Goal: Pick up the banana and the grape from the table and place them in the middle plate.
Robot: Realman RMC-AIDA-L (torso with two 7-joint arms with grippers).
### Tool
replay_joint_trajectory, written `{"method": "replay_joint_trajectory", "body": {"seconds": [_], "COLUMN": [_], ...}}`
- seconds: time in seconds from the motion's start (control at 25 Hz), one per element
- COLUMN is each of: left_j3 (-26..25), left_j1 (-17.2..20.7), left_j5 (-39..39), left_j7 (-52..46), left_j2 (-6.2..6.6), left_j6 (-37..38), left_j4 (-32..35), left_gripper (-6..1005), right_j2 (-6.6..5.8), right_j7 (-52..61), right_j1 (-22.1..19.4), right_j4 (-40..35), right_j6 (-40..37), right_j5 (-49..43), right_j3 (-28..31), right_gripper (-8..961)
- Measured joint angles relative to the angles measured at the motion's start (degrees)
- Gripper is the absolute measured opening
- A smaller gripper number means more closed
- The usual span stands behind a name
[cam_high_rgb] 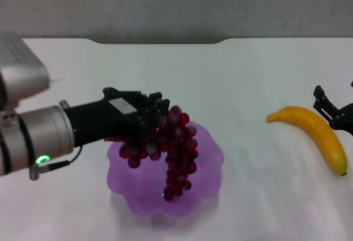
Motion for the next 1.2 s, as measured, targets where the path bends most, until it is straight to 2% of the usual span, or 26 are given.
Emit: {"method": "replay_joint_trajectory", "body": {"seconds": [0.28, 0.48, 0.8, 0.96, 1.2], "left_j3": [3.20, 3.72, 4.21, 4.82, 4.98], "left_j1": [-2.02, -1.93, -2.54, -2.38, -1.75], "left_j5": [0.15, 0.62, 0.70, 0.70, -0.11], "left_j7": [0.44, 1.23, 4.06, 5.26, 7.18], "left_j2": [-0.07, 0.00, 0.07, 0.04, -0.01], "left_j6": [7.27, 9.71, 11.92, 11.86, 12.08], "left_j4": [-5.25, -6.28, -11.39, -11.59, -11.29], "left_gripper": [162, 164, 167, 369, 577], "right_j2": [-0.06, -0.08, -0.09, -0.09, -0.09], "right_j7": [0.00, 0.00, 0.02, 0.02, 0.02], "right_j1": [0.00, -0.01, -0.01, -0.01, -0.01], "right_j4": [0.10, 0.15, 0.12, 0.04, -0.01], "right_j6": [0.00, 0.00, 0.00, 0.00, 0.00], "right_j5": [0.03, -0.01, 0.04, 0.18, 0.25], "right_j3": [0.00, 0.00, 0.00, 0.00, 0.00], "right_gripper": [905, 907, 906, 905, 906]}}
